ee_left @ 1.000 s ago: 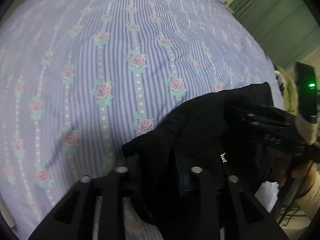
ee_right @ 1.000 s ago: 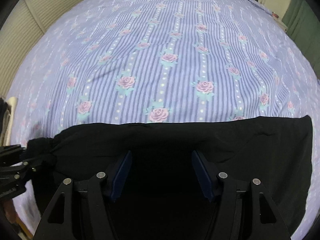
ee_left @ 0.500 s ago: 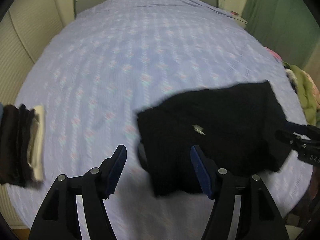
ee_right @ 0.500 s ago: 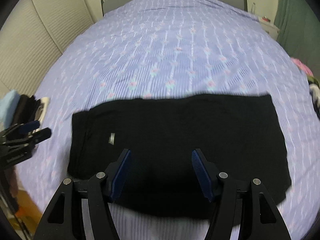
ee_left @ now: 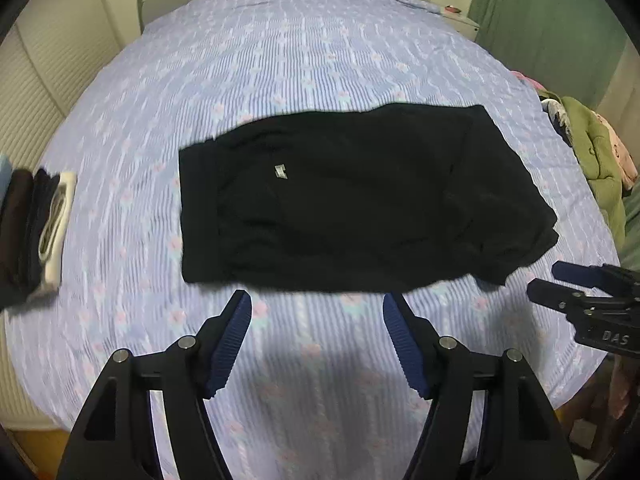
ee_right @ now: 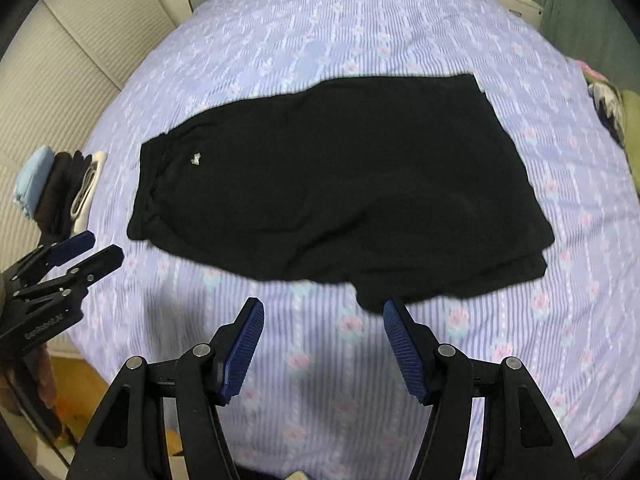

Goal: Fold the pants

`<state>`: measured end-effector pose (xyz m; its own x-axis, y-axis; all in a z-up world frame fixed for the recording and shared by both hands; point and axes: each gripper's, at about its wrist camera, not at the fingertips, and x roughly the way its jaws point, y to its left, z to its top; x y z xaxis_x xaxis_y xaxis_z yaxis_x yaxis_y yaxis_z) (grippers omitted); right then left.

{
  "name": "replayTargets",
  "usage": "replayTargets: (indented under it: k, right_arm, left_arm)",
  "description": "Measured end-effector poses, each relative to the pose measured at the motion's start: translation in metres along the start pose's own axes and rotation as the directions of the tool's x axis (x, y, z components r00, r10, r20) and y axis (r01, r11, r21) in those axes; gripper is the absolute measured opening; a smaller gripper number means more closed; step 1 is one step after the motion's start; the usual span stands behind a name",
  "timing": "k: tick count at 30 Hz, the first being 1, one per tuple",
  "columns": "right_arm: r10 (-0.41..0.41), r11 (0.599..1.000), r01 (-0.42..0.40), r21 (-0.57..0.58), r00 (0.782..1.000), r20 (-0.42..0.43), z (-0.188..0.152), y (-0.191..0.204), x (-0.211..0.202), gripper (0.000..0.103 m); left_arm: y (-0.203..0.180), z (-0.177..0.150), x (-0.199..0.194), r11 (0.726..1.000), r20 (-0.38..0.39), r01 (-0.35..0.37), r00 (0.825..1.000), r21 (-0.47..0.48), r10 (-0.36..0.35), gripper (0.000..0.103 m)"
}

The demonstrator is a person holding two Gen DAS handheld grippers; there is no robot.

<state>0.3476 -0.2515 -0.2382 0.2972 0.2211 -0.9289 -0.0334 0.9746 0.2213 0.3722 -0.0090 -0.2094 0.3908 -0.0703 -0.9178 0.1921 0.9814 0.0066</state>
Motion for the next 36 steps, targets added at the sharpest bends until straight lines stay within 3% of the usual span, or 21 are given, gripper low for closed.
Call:
replayTargets:
  k: [4,10,19,27,29,31,36]
  right_arm:
    - [0.008,1.000,-0.008,-0.012,1.000,-0.022,-0.011,-0.016,0.016,0.061]
    - [0.007,0.999,-0.008,-0.046,1.000,-0.029,-0.018,-0.032,0.044,0.043]
    - [0.026,0.996,-0.031,-0.087,0.998,-0.055,-0.004,-0.032,0.082,0.040]
    - [0.023,0.987,-0.022,-0.162,1.000,0.008,0.012,-0.018,0.076,0.037]
    - [0.023,0.988,-0.024,-0.152,1.000,-0.011,0.015,-0.019,0.086,0.036]
    - [0.011,0.990,-0.018,-0.137,0.999,-0.052,0.016,-0.022,0.100,0.019]
    - [0.044,0.989,-0.047,-0.139,0.999,-0.024,0.009,-0.028,0.079,0.006]
  left_arm:
    - [-0.017,-0.020,0.010,1.000,-0.024,-0.021,1.000,-0.023,0.020,0.068]
    - [-0.035,-0.046,0.033,0.994,-0.055,-0.034,0.998,-0.103,0.028,0.068]
    - [-0.039,-0.058,0.039,0.980,-0.070,-0.070,0.996,-0.187,0.058,0.068]
    - [-0.037,-0.052,0.035,0.974,-0.065,-0.104,0.994,-0.202,0.092,0.068]
    - [-0.036,-0.049,0.035,0.972,-0.065,-0.116,0.992,-0.203,0.105,0.068]
    - [-0.035,-0.047,0.036,0.972,-0.069,-0.121,0.992,-0.204,0.109,0.068]
    - [-0.030,-0.045,0.036,0.966,-0.072,-0.148,0.988,-0.212,0.135,0.068]
